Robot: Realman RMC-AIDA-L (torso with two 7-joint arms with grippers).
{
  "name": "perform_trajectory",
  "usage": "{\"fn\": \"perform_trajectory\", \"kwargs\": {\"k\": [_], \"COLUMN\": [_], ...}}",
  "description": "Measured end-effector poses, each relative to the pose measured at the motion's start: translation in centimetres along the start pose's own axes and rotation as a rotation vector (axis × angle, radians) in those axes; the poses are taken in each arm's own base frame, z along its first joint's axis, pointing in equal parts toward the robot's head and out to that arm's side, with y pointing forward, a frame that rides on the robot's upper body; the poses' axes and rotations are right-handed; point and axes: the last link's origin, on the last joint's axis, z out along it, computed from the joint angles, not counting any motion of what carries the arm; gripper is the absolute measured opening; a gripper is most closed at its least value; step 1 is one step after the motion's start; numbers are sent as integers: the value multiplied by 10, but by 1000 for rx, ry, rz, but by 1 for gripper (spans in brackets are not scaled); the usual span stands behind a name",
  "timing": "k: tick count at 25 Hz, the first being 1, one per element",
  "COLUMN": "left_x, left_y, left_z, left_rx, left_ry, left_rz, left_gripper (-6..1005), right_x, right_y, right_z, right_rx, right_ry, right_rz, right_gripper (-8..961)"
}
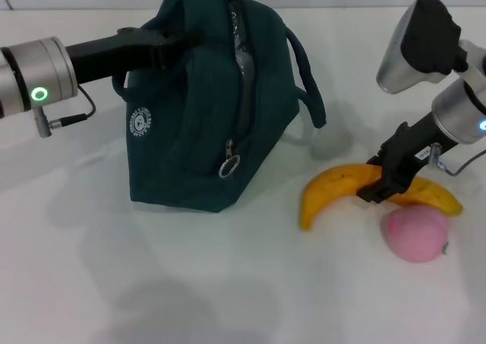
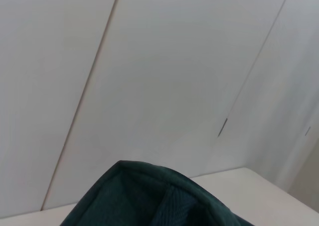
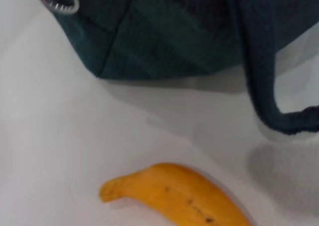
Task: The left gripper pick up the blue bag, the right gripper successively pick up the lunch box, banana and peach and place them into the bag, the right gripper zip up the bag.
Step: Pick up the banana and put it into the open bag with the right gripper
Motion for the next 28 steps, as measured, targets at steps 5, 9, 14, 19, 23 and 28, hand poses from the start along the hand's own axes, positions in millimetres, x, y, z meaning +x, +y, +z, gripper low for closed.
{"fn": "perform_trajectory", "kwargs": {"k": [5,9,14,19,23,28], "left_x": [-2,-4,-3,0,4,10], "left_y": [-2,-2,-2,1,8,18], "left_z": [-4,-5,-8,-9,-9,-11], "left_rx": [9,11,5,-15,-68,-132], "left_ry": [-2,-2,14,30,61,95], "left_rz": [1,8,10,24,47,64], "left_gripper": [38,38,38,38,38,38], "right_x": [-2,2,22,39,42,31], "right_y": [6,12,7,5,-2,-21], "right_z": [-11,-41,-81,-103,-111,-98], "right_rx": [-33,-84,-79,-51,-51,-87], "right_ry": [-78,-270,-584,-899,-1221,-1414], "right_rz": [-13,-36,-14,-6,71,225], "right_gripper": [522,456,440,439,439,438]}}
